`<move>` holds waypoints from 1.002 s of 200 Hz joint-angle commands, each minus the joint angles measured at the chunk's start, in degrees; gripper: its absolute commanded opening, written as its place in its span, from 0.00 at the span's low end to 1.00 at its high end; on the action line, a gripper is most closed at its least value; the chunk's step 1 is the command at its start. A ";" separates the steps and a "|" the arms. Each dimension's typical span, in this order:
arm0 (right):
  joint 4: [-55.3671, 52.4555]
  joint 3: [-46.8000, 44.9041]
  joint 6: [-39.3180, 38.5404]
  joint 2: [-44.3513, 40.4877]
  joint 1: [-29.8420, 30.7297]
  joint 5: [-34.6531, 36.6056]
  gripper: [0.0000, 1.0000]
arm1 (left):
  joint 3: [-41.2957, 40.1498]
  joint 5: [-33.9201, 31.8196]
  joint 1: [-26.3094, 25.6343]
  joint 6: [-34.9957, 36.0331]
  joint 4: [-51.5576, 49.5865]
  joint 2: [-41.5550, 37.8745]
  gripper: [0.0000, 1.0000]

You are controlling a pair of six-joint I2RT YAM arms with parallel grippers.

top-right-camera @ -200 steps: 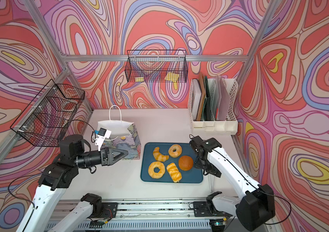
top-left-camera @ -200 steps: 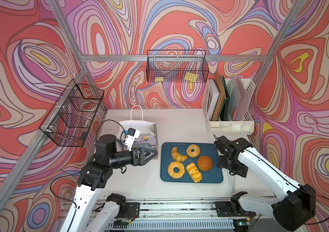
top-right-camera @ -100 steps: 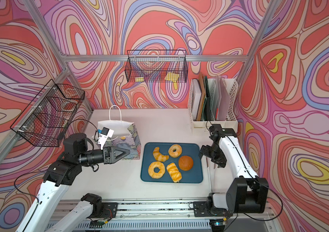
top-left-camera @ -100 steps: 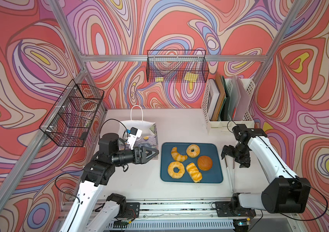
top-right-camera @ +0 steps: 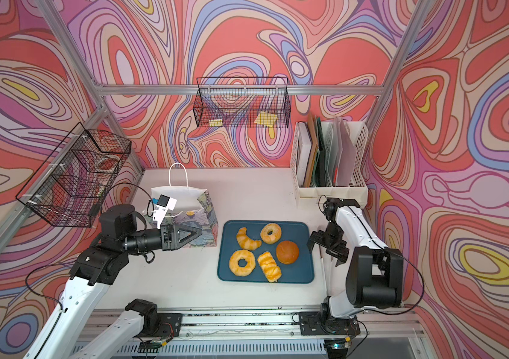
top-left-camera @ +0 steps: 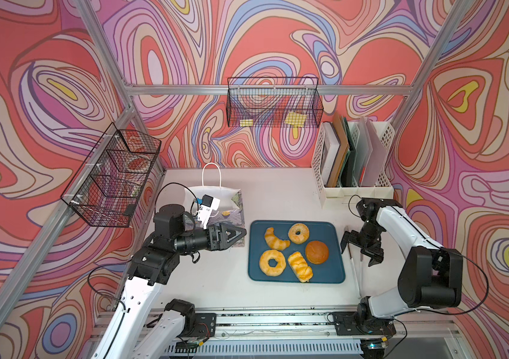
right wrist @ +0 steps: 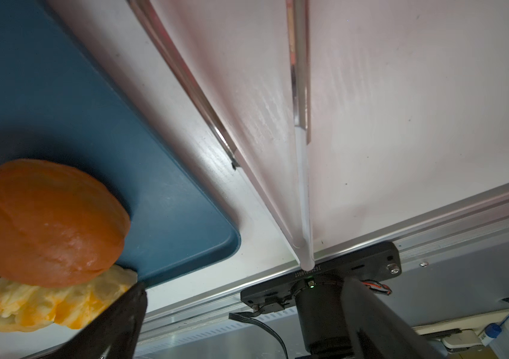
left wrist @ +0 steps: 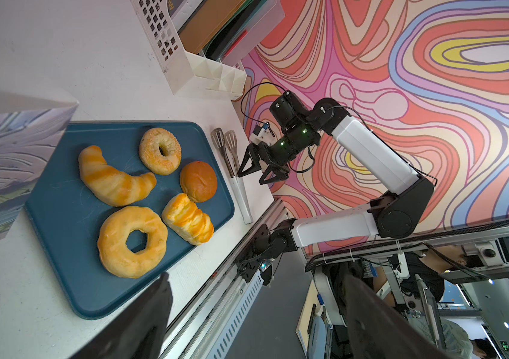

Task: Pack bread into a paper bag
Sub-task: Pick up the clamp from the center of the board.

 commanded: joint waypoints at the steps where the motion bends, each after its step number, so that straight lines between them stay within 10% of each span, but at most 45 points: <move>1: 2.30 -0.10 -0.86 1.47 -2.36 0.56 0.97 | -0.02 -0.31 -0.58 -0.51 2.42 -0.30 0.92; 200: 8.07 0.41 -6.20 16.52 -6.44 -0.49 0.96 | -0.42 1.28 -0.59 7.19 1.52 6.29 0.92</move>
